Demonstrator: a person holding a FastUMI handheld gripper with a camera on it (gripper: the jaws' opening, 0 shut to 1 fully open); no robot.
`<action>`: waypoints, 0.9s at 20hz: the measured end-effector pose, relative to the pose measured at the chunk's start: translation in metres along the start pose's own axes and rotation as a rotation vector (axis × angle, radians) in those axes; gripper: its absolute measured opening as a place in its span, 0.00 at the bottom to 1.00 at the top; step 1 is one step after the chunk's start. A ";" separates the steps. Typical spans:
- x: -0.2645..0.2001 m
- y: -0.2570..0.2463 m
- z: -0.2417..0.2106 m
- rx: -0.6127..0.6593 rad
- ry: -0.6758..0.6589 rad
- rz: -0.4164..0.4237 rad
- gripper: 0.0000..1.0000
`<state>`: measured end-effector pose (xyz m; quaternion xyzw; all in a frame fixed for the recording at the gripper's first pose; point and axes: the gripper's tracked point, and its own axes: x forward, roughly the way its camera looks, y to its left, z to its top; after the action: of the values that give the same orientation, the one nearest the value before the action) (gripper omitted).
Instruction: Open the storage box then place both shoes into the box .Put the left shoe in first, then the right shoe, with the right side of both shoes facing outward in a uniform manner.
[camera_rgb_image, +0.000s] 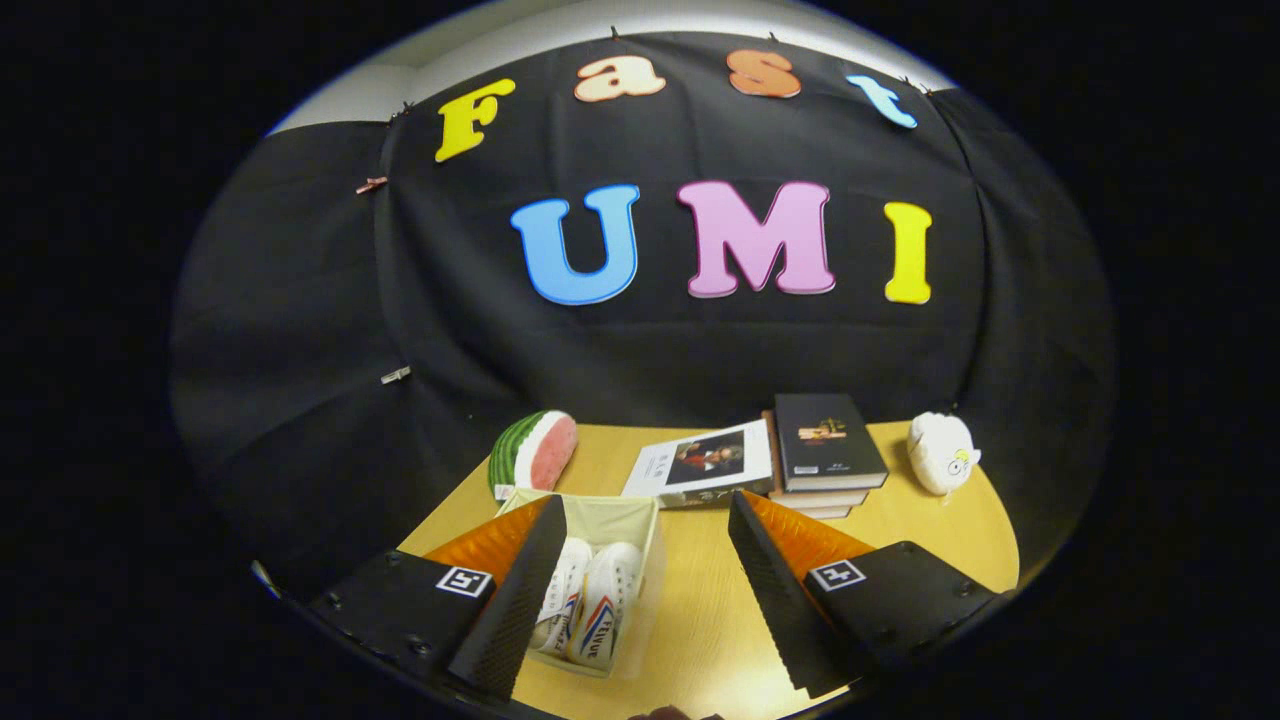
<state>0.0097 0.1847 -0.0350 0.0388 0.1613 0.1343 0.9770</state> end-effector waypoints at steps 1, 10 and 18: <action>-0.010 -0.007 0.009 0.003 -0.039 -0.015 0.99; -0.085 -0.128 0.020 -0.019 -0.259 -0.229 0.99; -0.111 -0.227 0.009 0.040 -0.203 -0.354 0.99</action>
<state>-0.0319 -0.0645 -0.0191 0.0426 0.0691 -0.0472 0.9956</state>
